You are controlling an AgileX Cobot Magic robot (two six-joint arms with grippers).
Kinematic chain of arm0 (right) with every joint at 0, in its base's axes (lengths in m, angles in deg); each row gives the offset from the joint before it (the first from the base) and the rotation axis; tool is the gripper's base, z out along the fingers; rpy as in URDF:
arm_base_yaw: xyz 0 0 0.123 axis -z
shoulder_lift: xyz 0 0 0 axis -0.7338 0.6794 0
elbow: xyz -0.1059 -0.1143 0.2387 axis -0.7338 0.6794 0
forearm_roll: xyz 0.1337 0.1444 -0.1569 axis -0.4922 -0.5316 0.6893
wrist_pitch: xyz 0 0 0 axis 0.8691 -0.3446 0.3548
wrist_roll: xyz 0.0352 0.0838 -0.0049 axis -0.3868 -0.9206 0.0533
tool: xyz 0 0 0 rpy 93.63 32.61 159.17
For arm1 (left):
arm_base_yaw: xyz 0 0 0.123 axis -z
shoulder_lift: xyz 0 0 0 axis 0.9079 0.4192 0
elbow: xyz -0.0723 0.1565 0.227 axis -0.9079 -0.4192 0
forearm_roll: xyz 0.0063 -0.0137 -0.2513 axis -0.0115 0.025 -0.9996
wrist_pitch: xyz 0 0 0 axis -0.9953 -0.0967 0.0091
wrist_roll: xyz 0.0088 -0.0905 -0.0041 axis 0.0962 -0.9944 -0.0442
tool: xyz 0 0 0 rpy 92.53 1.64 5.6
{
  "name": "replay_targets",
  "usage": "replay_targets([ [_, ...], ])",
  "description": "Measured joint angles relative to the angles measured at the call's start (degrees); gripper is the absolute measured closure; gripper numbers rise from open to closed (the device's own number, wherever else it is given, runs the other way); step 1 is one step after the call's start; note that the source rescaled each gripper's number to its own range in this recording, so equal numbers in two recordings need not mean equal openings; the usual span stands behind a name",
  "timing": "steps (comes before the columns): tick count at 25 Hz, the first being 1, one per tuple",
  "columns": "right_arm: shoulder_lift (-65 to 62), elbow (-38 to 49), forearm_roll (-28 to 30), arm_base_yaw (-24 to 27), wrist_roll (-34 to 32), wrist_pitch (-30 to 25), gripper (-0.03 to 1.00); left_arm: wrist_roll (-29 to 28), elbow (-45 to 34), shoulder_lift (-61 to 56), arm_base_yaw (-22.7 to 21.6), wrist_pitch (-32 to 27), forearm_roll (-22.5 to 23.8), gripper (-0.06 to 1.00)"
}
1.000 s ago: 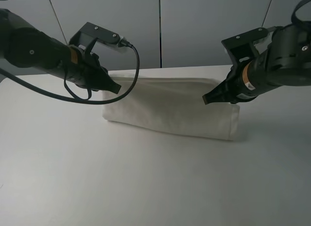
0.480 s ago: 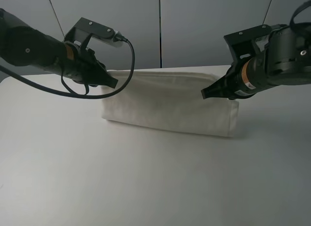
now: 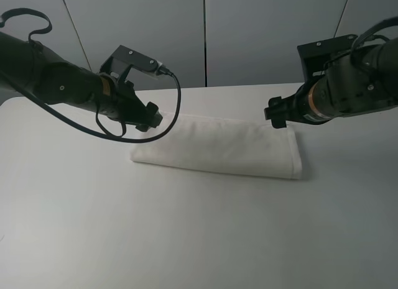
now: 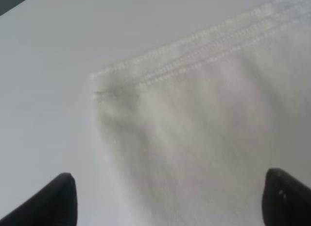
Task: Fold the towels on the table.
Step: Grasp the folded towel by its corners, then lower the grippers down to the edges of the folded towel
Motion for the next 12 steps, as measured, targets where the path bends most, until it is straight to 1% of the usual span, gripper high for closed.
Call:
replay_targets([
  [2,0.0,0.0,-0.3,0.0,0.0,0.1,-0.03,0.0,0.6,0.0,0.0,0.0,0.1,-0.04],
  [4,0.0,0.0,-0.9,0.0,0.6,1.6,-0.03,0.0,1.1,0.0,0.0,-0.4,0.1,-0.04],
  [8,0.0,0.0,-3.3,0.0,1.3,5.4,-0.03,0.0,3.0,0.0,0.0,-4.5,0.1,-0.04],
  [10,0.0,0.0,-6.7,0.0,3.0,6.9,-0.03,0.0,4.4,0.0,0.0,-7.9,-0.2,-0.04],
  [11,0.0,0.0,-9.3,0.3,5.0,7.8,-0.03,0.0,5.3,0.0,0.0,-9.4,-0.7,-0.04],
  [12,0.0,-0.1,-13.3,0.6,7.5,8.3,-0.03,-0.1,6.4,0.0,-0.1,-11.2,-1.4,-0.04],
])
